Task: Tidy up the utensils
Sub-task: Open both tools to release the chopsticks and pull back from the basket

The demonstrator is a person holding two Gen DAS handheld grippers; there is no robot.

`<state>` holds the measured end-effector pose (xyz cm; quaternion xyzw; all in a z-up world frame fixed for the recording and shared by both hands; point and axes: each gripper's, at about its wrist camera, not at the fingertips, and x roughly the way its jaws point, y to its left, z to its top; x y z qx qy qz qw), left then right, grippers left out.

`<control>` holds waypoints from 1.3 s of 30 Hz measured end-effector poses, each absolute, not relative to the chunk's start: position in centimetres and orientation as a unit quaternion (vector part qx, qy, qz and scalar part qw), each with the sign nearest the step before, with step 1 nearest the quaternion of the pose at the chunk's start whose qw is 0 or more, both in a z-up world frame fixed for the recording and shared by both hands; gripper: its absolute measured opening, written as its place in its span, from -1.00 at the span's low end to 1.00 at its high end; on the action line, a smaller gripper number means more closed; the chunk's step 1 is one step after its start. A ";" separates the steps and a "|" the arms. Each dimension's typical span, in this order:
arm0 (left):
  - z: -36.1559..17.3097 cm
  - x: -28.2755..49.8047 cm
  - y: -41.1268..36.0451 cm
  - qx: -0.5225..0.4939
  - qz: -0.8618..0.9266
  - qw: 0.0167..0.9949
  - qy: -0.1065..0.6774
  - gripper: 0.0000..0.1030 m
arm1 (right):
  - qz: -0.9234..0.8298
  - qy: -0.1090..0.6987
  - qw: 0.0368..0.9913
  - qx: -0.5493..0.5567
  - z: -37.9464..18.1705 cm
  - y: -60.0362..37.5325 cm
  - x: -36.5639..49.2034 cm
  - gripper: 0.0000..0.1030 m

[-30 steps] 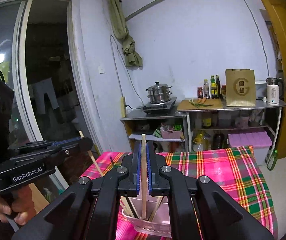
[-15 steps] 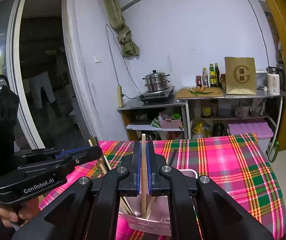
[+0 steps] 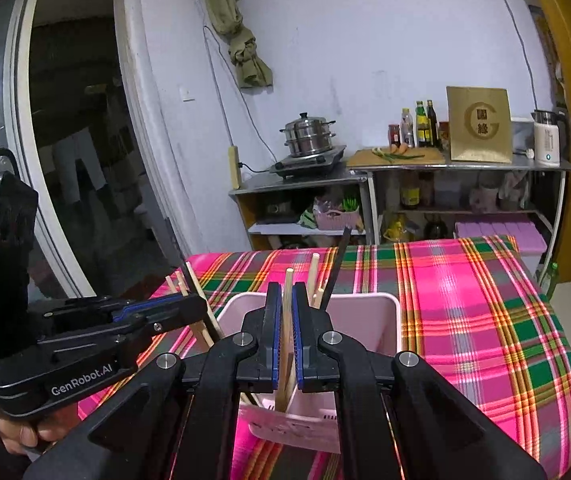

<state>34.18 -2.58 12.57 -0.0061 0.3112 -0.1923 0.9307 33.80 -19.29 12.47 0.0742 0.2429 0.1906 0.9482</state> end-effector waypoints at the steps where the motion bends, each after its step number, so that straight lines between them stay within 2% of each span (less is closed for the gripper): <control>1: 12.6 34.2 -2.6 -0.005 -0.192 0.931 0.312 -0.90 | 0.190 0.244 0.948 0.073 12.5 -19.3 33.8 -0.90; 5: 12.6 34.0 -2.4 -0.007 -0.193 0.930 0.314 -0.90 | 0.189 0.249 0.948 0.064 12.7 -19.1 33.7 -0.90; 7: 12.5 33.8 -2.4 -0.008 -0.196 0.928 0.318 -0.84 | 0.189 0.250 0.948 0.058 12.8 -19.0 33.3 -0.77; 9: 12.4 33.4 -2.3 -0.008 -0.195 0.928 0.318 -0.63 | 0.191 0.247 0.948 0.057 13.1 -19.0 32.9 -0.61; 20: 12.4 27.9 -0.9 -0.021 -0.186 0.937 0.294 -0.42 | 0.183 0.232 0.954 0.050 13.5 -20.4 27.3 -0.57; 39: 8.3 12.6 -0.5 -0.030 -0.131 0.952 0.274 -0.27 | 0.149 0.241 0.959 0.032 9.5 -22.3 11.3 -0.41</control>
